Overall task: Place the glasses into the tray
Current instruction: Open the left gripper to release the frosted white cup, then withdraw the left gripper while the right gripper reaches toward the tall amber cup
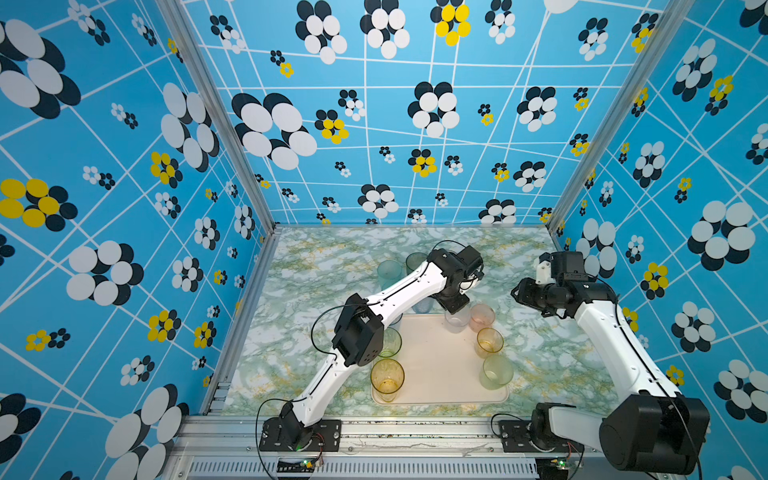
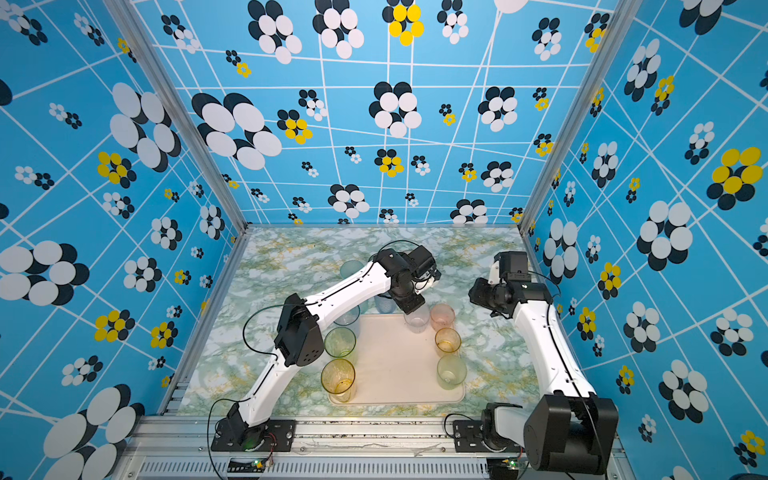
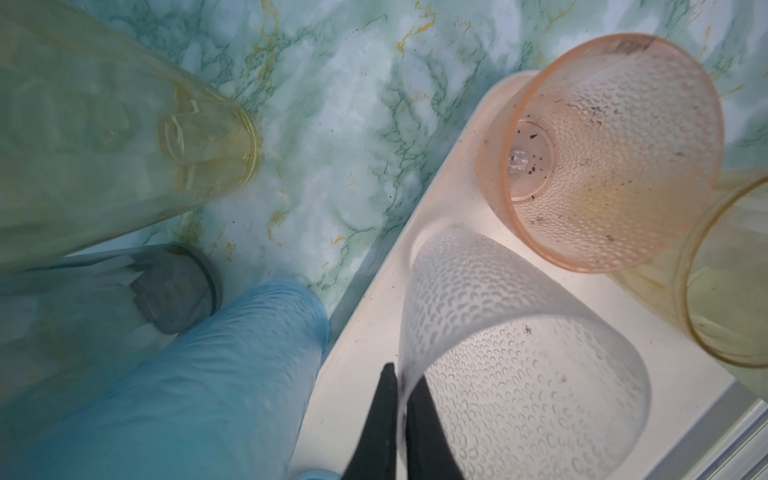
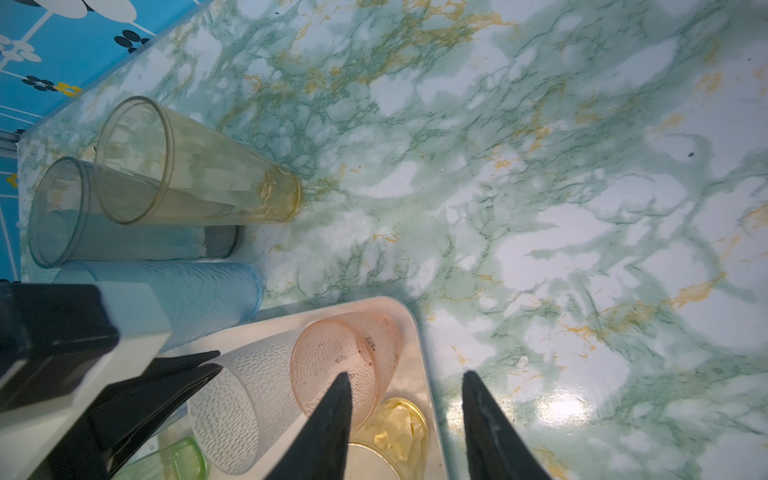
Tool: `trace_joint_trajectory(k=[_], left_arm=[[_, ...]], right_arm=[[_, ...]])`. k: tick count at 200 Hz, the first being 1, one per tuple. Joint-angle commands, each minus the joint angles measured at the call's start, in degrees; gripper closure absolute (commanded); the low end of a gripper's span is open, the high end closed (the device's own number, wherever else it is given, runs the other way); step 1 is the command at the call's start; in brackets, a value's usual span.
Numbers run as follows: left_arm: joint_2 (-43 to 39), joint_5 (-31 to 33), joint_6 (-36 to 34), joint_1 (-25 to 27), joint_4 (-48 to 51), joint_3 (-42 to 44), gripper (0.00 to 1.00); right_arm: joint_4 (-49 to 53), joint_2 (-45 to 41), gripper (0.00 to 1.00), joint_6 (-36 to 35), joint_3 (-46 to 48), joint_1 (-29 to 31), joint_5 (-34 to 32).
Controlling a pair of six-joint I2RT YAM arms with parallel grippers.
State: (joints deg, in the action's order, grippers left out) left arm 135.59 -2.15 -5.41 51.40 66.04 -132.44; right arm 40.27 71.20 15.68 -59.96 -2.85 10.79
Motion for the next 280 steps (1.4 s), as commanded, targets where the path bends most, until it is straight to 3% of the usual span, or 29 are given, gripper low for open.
trace_joint_trajectory(k=[1,43,100,169,244,280], left_arm=[[1.6,0.2,-0.9,0.0,1.5,-1.7,0.97],[2.6,0.6,-1.1,0.0,2.2,-3.2,0.95],[2.6,0.8,-0.7,0.1,1.8,-3.9,0.80],[1.2,0.5,-0.4,0.2,0.4,-3.6,0.78],[-5.0,0.3,-0.6,0.2,-5.9,1.6,0.73],[-12.7,0.2,-1.1,0.3,-12.1,8.4,0.74]], right_arm=[[1.5,0.7,0.54,0.3,-1.7,0.4,-0.8],[1.4,0.9,0.54,0.2,-1.5,0.4,-0.9],[1.4,1.1,0.54,0.1,-1.7,0.5,-0.6],[1.4,1.0,0.54,0.1,-1.6,0.5,-0.6],[1.6,1.0,0.54,-0.1,-1.4,0.5,-0.5],[1.8,1.4,0.54,-0.4,-1.3,0.6,-0.9]])
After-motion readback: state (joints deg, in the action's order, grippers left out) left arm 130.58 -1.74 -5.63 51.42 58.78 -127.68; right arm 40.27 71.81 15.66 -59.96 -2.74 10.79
